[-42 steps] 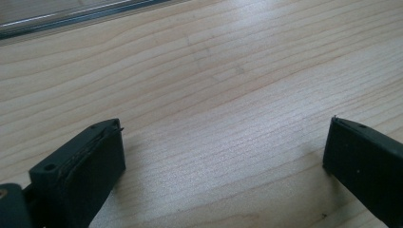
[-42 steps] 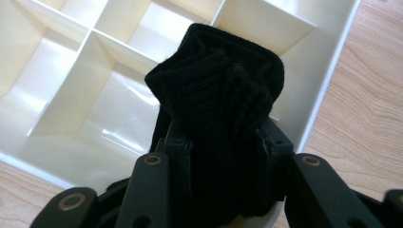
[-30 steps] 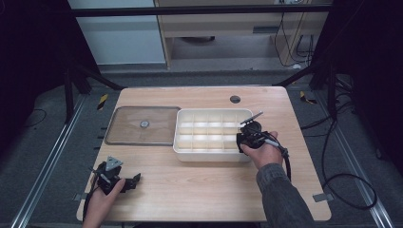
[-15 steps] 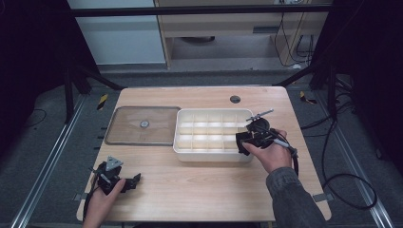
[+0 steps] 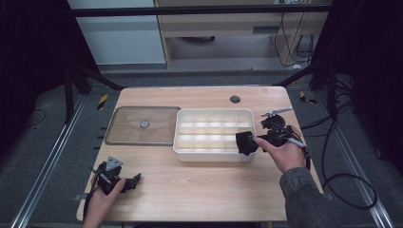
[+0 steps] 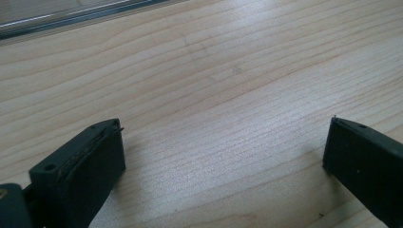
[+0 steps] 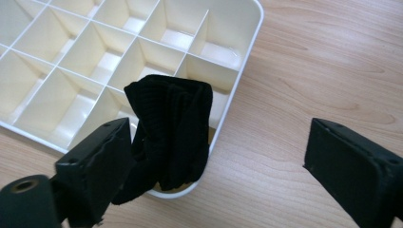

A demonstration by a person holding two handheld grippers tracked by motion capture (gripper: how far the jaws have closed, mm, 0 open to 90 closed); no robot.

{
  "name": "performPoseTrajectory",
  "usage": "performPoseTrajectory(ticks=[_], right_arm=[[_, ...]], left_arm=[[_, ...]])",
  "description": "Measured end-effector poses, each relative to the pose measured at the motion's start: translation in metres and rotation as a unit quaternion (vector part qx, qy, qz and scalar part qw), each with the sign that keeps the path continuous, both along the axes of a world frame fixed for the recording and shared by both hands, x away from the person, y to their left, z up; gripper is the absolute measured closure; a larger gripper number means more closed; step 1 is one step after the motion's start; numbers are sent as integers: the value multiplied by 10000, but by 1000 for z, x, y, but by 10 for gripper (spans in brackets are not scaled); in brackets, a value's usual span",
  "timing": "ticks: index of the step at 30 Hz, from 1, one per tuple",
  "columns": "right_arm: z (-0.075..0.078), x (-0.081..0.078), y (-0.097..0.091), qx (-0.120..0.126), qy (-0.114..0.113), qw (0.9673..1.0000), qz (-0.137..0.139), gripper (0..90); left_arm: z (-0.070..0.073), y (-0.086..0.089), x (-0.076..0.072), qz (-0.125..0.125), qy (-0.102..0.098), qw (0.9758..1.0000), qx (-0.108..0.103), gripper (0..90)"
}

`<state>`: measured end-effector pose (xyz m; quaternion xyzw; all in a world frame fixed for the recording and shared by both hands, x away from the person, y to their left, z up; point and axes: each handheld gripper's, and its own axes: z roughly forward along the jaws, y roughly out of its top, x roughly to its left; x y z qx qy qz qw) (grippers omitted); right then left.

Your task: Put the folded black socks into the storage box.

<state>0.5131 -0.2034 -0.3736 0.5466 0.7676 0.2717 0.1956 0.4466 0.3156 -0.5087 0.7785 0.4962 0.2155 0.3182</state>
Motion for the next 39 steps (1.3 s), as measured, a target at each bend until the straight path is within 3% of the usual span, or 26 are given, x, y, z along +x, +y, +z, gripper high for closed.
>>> performPoseTrajectory(ticks=[4,8,11,13,17,19,20,21,27,39], right_arm=[[6,-2,-7,53,-66,10000,-46,74],[17,-4,-13,62,-152,9998,-90,142],[30,-5,-16,14,-177,9998,-105,271],[32,-5,-17,3,-164,9998,-103,301],[41,-5,-17,23,-218,9998,-42,502],[44,-4,-15,73,-154,9998,84,644],[44,-4,-15,73,-154,9998,84,644],[45,-4,-13,100,-103,9998,129,725],[46,-1,-2,127,89,9995,272,898],[35,10,20,87,296,9984,483,900]], left_arm=[[0,0,0,1,0,10000,2,0],[0,0,0,3,0,10000,0,0],[0,0,0,3,7,10000,10,0],[0,0,0,4,8,10000,9,0],[0,0,0,2,7,10000,15,0],[0,-1,0,18,-8,10000,-12,0],[0,-1,0,18,-8,10000,-12,0],[0,-1,0,12,-5,10000,-3,0],[0,-1,0,8,-11,10000,1,0],[0,-1,0,-12,-14,10000,18,0]])
